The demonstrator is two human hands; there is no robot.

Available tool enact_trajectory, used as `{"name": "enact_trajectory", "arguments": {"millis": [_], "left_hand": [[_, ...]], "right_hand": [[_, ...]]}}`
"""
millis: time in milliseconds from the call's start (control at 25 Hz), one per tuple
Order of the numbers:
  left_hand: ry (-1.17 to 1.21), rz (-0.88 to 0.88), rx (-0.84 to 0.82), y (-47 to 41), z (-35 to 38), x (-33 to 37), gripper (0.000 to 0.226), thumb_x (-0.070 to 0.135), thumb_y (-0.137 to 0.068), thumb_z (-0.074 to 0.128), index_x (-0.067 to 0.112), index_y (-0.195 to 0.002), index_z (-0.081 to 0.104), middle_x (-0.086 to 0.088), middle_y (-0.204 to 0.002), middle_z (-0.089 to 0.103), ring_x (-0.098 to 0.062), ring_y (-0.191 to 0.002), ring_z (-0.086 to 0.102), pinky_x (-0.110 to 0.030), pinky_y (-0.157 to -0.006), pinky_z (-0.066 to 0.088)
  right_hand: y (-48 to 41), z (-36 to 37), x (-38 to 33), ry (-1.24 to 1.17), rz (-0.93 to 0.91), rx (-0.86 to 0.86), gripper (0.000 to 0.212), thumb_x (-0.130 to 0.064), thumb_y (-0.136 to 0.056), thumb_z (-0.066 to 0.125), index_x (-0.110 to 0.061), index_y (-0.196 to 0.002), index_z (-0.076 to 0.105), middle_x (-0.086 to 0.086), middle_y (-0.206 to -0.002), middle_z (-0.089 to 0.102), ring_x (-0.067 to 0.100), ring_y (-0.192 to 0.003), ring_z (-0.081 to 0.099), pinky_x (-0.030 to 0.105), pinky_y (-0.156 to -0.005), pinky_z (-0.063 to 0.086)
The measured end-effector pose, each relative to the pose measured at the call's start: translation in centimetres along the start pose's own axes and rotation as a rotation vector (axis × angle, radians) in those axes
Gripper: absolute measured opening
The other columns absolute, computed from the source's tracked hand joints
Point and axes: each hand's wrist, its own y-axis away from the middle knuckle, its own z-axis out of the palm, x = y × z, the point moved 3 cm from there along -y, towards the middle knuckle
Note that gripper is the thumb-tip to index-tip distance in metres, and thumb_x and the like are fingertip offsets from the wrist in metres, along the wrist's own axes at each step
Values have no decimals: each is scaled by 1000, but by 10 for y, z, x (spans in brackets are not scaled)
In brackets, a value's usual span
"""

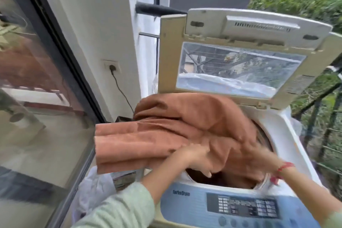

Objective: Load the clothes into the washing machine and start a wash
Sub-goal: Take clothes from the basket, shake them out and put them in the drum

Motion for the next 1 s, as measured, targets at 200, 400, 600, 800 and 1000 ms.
{"name": "enact_trajectory", "arguments": {"millis": [200, 400, 600, 800, 1000], "left_hand": [[339, 93, 573, 81, -37, -98, 76, 61, -67, 64, 40, -136, 40, 8, -143, 38, -11, -135, 29, -36, -114, 25], [133, -393, 242, 124, 3, -260, 153, 69, -30, 80, 44, -141, -21, 6, -156, -17, -21, -145, -13, -49, -117, 2], [604, -195, 247, 87, 43, -271, 117, 46, -40, 79, 64, -134, 11, -7, -149, 30, -24, -128, 45, -38, -102, 44], [608, -211, 972, 94, 7, -236, 29, 18, -66, 63, 39, -86, 61, 6, -91, 58, -15, -82, 63, -25, -67, 51], [-31, 171, 1206, 56, -56, -66, 8, 16, -75, 65, 20, -81, 63, 4, -92, 60, -17, -77, 54, -30, -65, 42]], "right_hand": [[-30, 74, -67, 292, -45, -562, 60, -43, -81, 64, -25, -134, 43, 8, -132, 51, 23, -123, 51, 29, -98, 41], [-77, 76, -234, -77, -299, -557, 115, -69, -59, 71, -44, -147, 1, -5, -159, -7, 31, -146, -1, 54, -116, 12], [-87, 133, -312, 587, -262, -533, 90, -58, -64, 72, -25, -140, 36, 5, -140, 29, 45, -129, 32, 66, -98, 33], [-63, 97, -267, -115, -395, -162, 39, -14, -74, 56, -25, -112, 59, -3, -113, 61, 24, -98, 61, 36, -89, 44], [-34, -9, -131, -366, -256, 326, 22, -20, -66, 36, -11, -74, 54, -2, -80, 44, 21, -72, 50, 31, -62, 41]]}}
